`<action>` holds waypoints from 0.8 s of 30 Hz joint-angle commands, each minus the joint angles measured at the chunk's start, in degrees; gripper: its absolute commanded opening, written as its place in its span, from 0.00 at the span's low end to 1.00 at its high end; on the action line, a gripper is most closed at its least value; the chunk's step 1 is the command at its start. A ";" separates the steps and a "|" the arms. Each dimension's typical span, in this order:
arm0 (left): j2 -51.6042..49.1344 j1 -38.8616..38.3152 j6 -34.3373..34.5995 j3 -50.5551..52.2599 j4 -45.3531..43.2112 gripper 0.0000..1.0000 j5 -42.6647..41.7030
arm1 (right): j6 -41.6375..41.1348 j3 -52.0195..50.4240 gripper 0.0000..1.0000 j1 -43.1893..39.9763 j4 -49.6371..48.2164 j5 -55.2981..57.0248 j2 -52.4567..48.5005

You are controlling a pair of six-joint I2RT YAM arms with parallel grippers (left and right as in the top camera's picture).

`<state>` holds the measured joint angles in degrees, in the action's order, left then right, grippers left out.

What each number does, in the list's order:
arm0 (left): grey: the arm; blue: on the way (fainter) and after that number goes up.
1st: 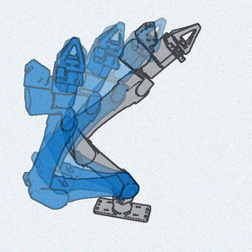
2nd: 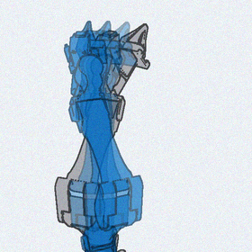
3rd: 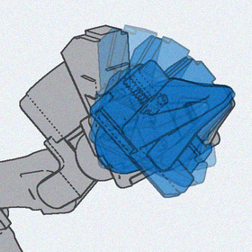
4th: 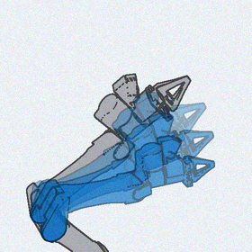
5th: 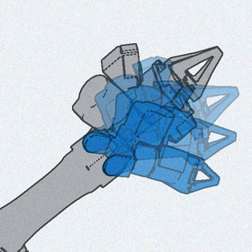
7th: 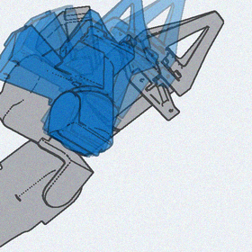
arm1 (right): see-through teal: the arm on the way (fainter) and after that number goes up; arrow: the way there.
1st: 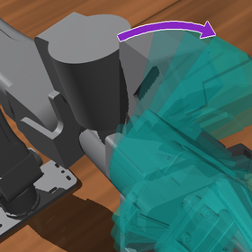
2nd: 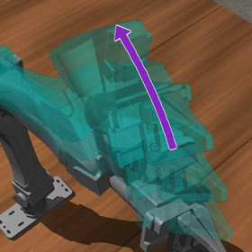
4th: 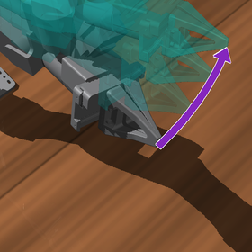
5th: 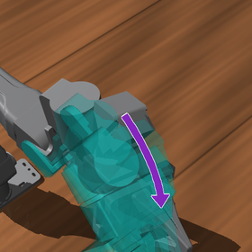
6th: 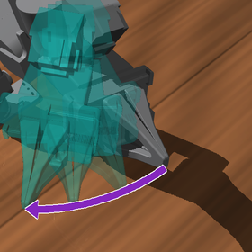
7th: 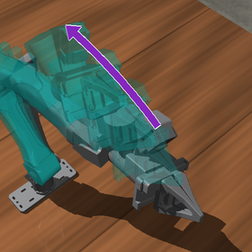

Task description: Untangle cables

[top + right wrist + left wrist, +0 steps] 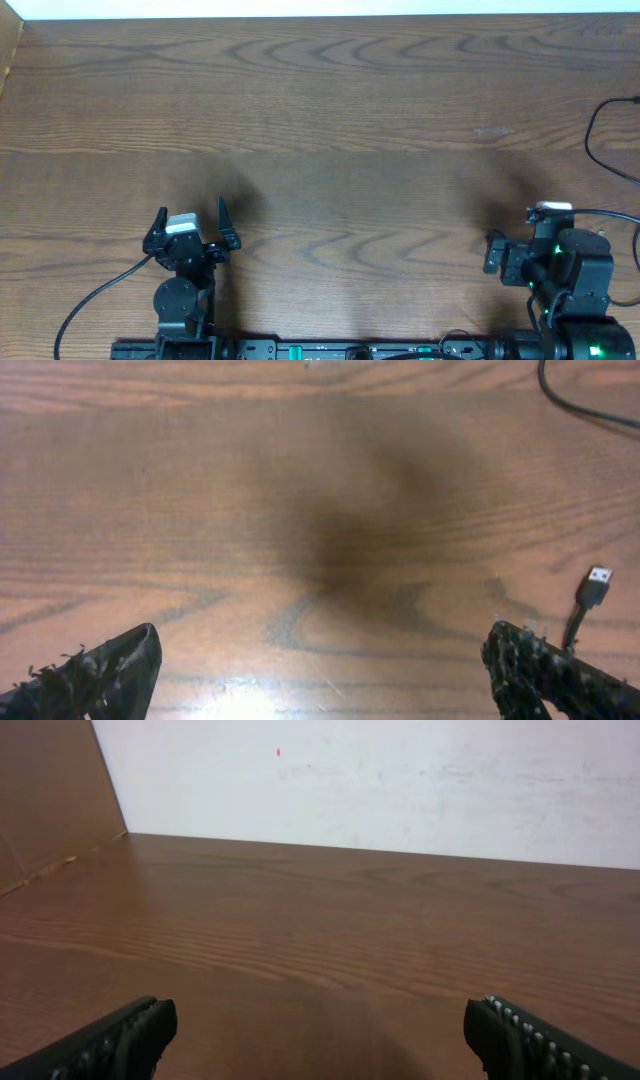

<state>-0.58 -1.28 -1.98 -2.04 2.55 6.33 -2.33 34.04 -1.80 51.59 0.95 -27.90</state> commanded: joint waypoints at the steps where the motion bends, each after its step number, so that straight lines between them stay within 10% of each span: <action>1: -0.02 0.24 -0.90 1.81 1.01 0.98 0.17 | 1.40 -0.42 0.99 -0.24 0.39 2.10 1.81; 24: -0.02 0.24 -0.90 1.81 1.01 0.98 0.17 | 4.96 -28.74 0.99 -0.24 -35.91 -0.48 17.14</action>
<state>-0.60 -1.28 -1.98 -2.04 2.55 6.31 2.13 7.07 -1.80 16.84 0.89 -11.94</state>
